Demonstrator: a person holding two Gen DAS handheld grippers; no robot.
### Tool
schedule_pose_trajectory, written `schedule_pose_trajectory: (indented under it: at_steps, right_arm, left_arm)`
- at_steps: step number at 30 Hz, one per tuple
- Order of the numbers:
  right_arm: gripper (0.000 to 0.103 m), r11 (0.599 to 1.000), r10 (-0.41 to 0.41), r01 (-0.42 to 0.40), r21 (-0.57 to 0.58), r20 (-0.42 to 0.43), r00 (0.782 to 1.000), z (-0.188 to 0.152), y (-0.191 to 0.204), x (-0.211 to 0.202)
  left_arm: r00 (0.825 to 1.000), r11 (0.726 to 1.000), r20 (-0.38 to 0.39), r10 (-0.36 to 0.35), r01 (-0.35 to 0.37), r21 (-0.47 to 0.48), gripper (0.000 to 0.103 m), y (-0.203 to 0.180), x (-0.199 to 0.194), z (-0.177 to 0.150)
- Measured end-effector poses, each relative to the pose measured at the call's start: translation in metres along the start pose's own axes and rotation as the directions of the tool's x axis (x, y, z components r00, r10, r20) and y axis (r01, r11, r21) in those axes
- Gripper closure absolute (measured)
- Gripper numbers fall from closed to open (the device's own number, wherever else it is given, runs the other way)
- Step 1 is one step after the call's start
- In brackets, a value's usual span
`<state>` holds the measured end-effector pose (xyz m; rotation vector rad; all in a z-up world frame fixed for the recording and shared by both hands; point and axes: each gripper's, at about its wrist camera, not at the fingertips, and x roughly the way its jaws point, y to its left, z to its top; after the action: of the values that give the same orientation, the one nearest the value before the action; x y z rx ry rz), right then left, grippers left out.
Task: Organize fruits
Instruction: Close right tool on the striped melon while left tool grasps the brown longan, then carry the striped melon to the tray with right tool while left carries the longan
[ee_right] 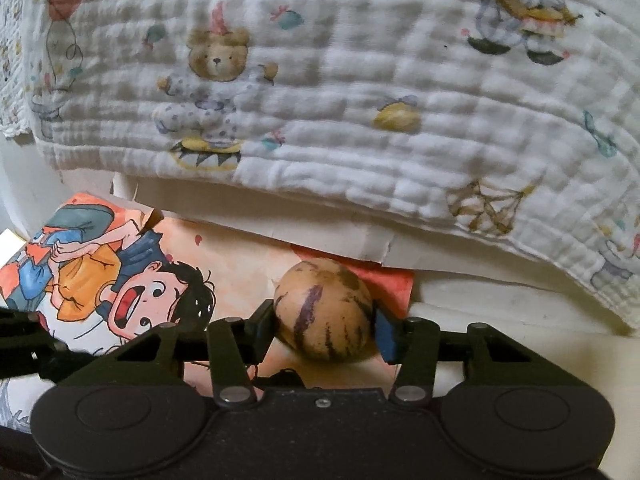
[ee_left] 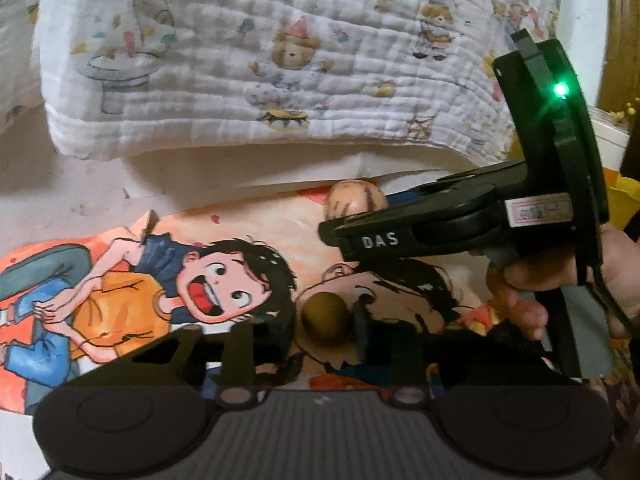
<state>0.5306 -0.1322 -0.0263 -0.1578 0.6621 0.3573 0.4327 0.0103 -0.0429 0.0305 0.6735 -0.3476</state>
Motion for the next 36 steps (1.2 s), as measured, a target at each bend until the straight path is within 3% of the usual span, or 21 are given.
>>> schedule_pose_trajectory:
  at_steps: [17,36]
  right_arm:
    - [0.052,0.999,0.038,-0.038,0.022,-0.001,0.999,-0.015,-0.008,-0.034]
    - [0.052,0.999,0.043,-0.043,-0.010,0.092,0.995,-0.029,-0.012,-0.162]
  left_arm:
    - [0.999,1.000,-0.024,-0.028,0.028,-0.009,0.074,-0.009,-0.018,-0.006]
    - [0.998,0.999,0.035,-0.045,0.045,0.003,0.074,-0.049,-0.081,-0.005]
